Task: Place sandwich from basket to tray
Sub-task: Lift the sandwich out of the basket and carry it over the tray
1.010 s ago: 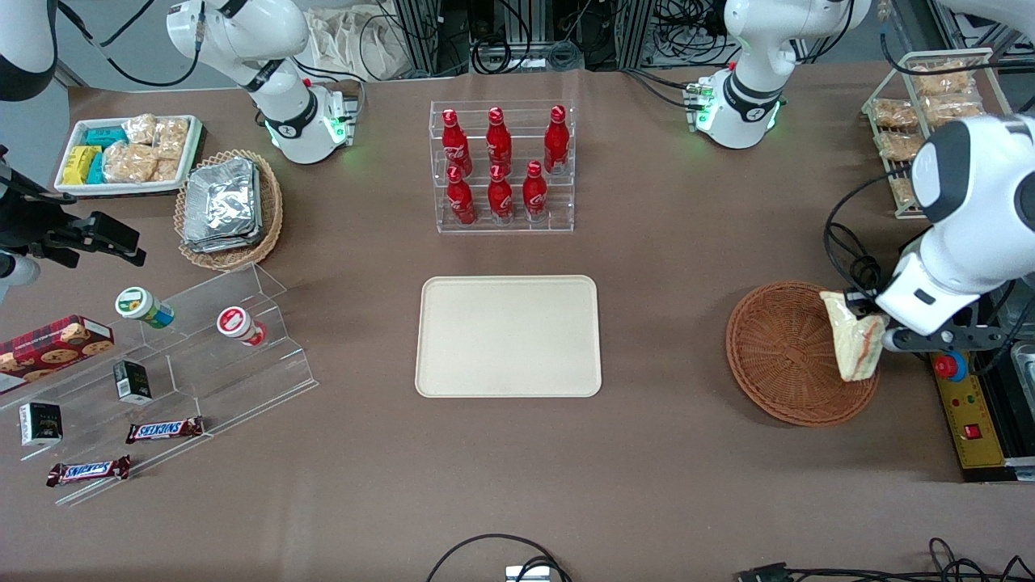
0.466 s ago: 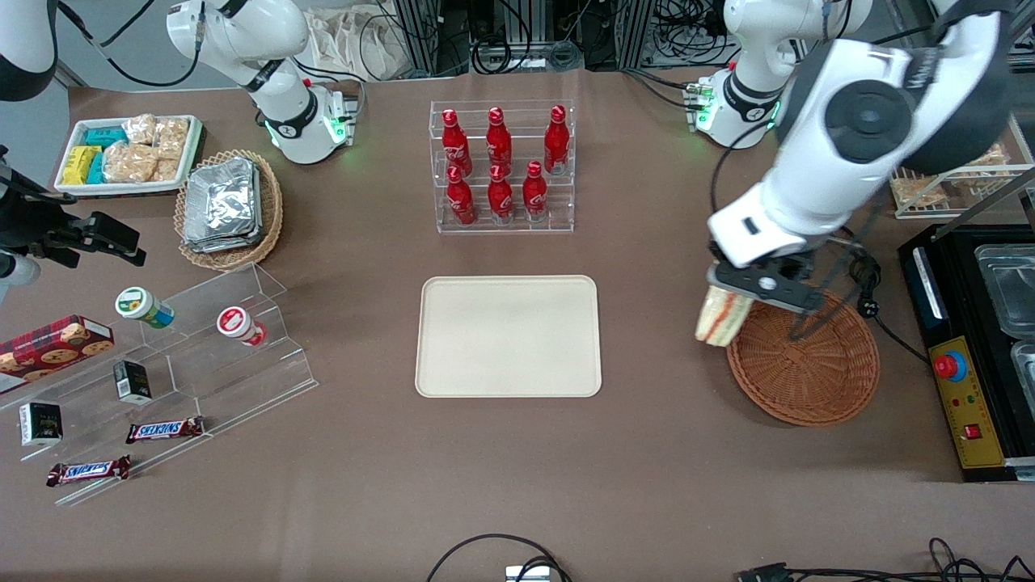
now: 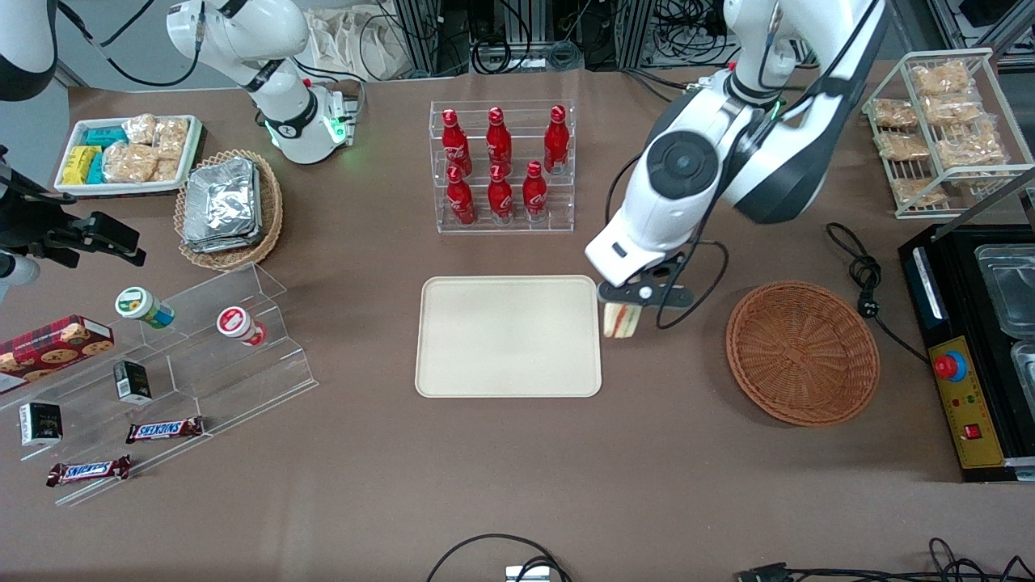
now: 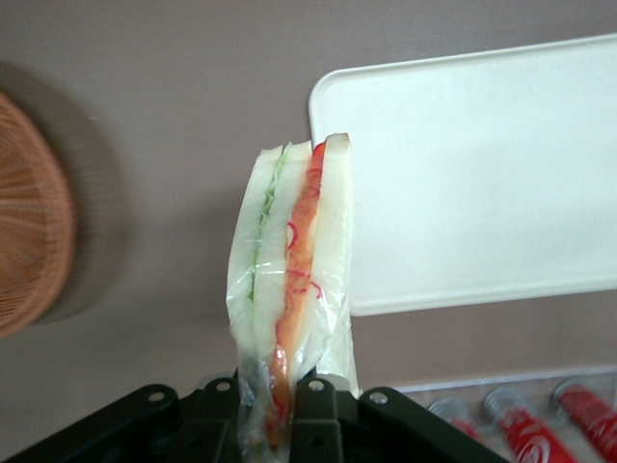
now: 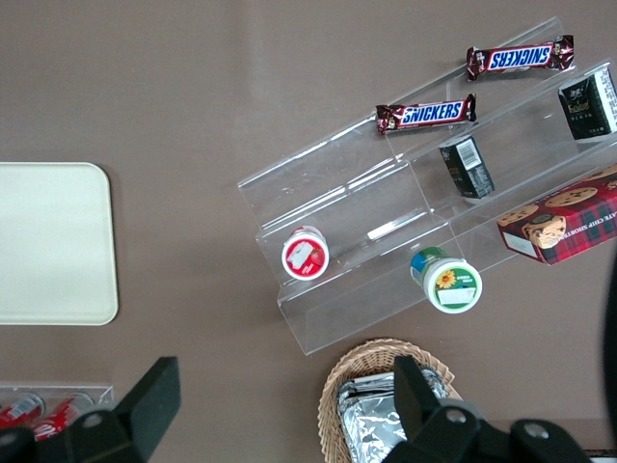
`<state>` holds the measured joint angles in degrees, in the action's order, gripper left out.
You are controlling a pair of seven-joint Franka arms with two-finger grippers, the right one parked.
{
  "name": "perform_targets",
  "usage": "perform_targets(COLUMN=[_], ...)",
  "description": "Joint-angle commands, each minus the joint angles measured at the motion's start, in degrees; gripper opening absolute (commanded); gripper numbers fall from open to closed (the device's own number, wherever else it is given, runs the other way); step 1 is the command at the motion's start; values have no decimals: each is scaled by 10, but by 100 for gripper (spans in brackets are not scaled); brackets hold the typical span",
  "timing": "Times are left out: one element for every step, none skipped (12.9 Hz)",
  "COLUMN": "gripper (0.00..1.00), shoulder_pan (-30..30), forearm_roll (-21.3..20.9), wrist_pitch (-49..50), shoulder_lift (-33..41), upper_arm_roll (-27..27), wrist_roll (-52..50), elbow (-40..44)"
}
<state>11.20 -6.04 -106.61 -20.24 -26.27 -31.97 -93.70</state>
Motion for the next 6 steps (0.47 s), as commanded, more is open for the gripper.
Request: perform_targets(gripper=[0,0,0,0,0,0], shoulder_pan=[34,42,53,56,60,64], forearm_roll=[-63,-95,-120,-139,-149,-154], wrist_pitch=[-46,-61,-76,-98,-116,-126], shoulder_lift=[-82,-111,-135,-151,-164,-174], upper_arm_roll=[1,1,2,3,4,8], wrist_roll=[-62,-97,-121,-130,-132,-133], elbow=[32,33,35,35,35,35])
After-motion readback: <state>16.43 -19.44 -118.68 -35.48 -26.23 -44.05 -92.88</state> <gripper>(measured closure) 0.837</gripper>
